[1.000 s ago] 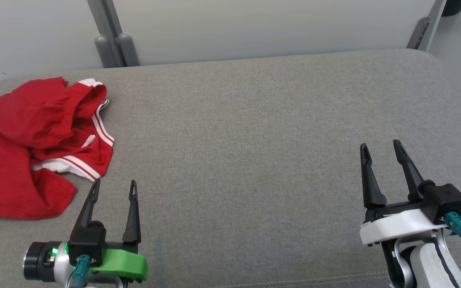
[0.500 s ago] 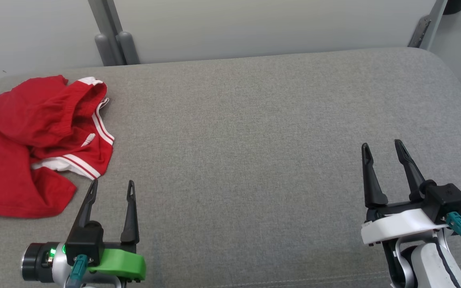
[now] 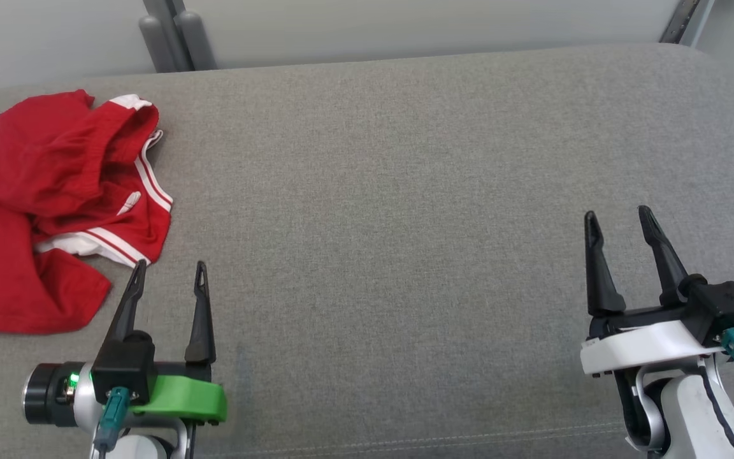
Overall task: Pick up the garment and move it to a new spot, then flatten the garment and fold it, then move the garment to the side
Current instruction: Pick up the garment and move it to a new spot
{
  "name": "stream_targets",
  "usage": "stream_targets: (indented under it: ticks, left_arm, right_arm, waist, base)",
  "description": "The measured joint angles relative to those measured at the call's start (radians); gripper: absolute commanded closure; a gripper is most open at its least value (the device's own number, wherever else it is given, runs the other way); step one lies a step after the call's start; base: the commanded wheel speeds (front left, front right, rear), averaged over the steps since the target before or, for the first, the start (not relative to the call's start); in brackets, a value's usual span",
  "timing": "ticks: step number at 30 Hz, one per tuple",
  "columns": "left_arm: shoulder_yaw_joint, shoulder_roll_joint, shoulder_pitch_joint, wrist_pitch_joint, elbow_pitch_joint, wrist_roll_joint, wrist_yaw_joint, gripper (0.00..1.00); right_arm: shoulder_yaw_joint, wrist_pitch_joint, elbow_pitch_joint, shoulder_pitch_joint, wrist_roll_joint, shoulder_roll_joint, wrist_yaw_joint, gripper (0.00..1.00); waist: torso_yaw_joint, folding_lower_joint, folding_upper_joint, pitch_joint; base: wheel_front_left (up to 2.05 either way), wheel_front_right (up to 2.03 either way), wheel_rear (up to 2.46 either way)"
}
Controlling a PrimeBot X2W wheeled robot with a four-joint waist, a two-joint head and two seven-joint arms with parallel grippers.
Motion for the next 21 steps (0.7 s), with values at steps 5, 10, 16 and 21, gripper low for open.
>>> stream_targets:
  ticks: [5, 10, 16, 21]
  left_arm:
    - [-0.005, -0.002, -0.045, 0.0, -0.003, 0.001, -0.001, 0.0]
    - [-0.008, -0.007, -0.068, 0.0, 0.004, 0.001, -0.001, 0.0]
    - [-0.01, -0.009, -0.07, 0.0, 0.012, 0.0, -0.001, 0.0]
    - [-0.004, -0.01, -0.073, 0.0, 0.014, -0.002, 0.001, 0.0]
  right_arm:
    - [-0.016, -0.001, -0.005, -0.033, -0.004, -0.006, 0.0, 0.0]
    - [-0.03, -0.001, -0.005, -0.056, -0.01, -0.02, 0.001, 0.0]
    - [-0.034, -0.001, -0.005, -0.06, -0.02, -0.028, 0.01, 0.0]
    - [-0.032, -0.001, -0.004, -0.075, -0.029, -0.033, 0.021, 0.0]
  waist:
    - [0.007, 0.0, 0.0, 0.035]
    - [0.037, 0.0, 0.0, 0.052]
    - [0.089, 0.0, 0.0, 0.061]
    - [0.15, 0.0, 0.0, 0.069]
  base:
    - [0.0, 0.0, 0.0]
    - [0.0, 0.0, 0.0]
    - [0.0, 0.0, 0.0]
    - [0.0, 0.0, 0.0]
